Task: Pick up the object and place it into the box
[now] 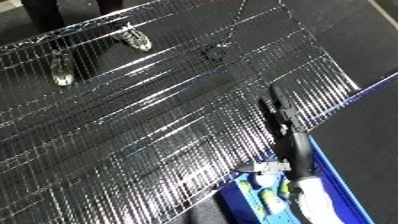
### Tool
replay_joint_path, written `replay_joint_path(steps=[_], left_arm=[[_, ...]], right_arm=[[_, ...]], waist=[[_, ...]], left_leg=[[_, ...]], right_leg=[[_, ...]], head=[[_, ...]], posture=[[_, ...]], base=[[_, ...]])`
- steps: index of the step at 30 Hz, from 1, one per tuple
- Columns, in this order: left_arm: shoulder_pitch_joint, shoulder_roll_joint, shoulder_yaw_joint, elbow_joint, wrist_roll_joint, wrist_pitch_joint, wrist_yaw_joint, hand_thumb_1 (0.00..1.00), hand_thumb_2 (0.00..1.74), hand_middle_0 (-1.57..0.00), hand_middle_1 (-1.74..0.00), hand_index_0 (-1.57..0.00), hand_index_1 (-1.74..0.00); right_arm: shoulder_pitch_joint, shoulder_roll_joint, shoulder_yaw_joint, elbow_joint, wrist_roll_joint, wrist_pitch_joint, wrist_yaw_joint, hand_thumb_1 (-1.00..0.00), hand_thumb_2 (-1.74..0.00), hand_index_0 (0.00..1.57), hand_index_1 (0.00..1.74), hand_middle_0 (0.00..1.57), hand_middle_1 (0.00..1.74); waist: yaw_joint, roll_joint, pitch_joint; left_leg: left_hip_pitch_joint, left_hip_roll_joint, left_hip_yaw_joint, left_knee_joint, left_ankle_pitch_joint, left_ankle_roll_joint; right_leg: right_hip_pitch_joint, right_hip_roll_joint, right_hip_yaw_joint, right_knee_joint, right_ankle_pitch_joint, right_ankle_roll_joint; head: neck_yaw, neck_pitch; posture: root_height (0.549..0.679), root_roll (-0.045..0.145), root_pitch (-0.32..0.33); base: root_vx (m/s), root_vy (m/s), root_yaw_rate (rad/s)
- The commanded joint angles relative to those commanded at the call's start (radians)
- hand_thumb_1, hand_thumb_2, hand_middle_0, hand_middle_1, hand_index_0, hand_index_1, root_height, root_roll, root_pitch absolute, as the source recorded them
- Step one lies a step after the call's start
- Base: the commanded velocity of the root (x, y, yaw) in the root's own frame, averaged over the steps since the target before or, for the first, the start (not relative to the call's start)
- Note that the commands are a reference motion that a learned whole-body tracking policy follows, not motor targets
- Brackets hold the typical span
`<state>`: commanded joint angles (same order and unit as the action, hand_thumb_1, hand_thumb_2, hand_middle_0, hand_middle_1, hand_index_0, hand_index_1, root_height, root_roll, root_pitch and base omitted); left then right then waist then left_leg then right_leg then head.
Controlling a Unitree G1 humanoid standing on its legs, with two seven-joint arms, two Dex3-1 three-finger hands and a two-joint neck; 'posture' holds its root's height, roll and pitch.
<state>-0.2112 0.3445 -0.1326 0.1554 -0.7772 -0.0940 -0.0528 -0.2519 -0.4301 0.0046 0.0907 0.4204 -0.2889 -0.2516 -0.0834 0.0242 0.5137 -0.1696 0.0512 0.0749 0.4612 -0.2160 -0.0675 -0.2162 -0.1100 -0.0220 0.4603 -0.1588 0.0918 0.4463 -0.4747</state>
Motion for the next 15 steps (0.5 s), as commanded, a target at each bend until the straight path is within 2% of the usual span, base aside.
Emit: replay_joint_path(steps=[8,11,15], left_arm=[[0.005,0.01,0.012,-0.002,0.013,0.037,-0.021,1.0,1.74,-1.57,-1.74,-1.57,-1.74],[0.008,0.009,0.013,0.003,0.018,0.044,-0.029,1.0,1.74,-1.57,-1.74,-1.57,-1.74],[0.008,0.01,0.012,0.006,0.026,0.048,-0.036,1.0,1.74,-1.57,-1.74,-1.57,-1.74]], right_arm=[[0.02,0.016,0.018,0.013,0.033,-0.003,0.024,0.0,0.0,0.0,0.0,0.0,0.0],[0.029,0.028,0.031,0.02,0.038,-0.005,0.029,0.0,0.0,0.0,0.0,0.0,0.0],[0.036,0.037,0.049,0.027,0.039,-0.013,0.031,0.0,0.0,0.0,0.0,0.0,0.0]], waist=[[0.025,-0.013,0.001],[0.034,-0.017,-0.002],[0.043,-0.024,-0.006]], left_leg=[[-0.002,0.002,-0.016,0.021,0.0,0.0014],[0.001,-0.001,-0.023,0.022,0.001,0.0024],[0.005,-0.003,-0.028,0.018,0.004,0.0032]], right_leg=[[0.018,0.0041,-0.011,0.019,-0.011,-0.0037],[0.026,0.0053,-0.016,0.023,-0.017,-0.005],[0.034,0.0062,-0.022,0.02,-0.019,-0.0045]], head=[[-0.091,-0.023],[-0.129,-0.029],[-0.157,-0.054]], posture=[[0.666,0.033,-0.065],[0.666,0.032,-0.07],[0.667,0.032,-0.073]], base=[[0.043,-0.041,0.094],[0.049,-0.042,0.093],[0.033,-0.037,0.057]])
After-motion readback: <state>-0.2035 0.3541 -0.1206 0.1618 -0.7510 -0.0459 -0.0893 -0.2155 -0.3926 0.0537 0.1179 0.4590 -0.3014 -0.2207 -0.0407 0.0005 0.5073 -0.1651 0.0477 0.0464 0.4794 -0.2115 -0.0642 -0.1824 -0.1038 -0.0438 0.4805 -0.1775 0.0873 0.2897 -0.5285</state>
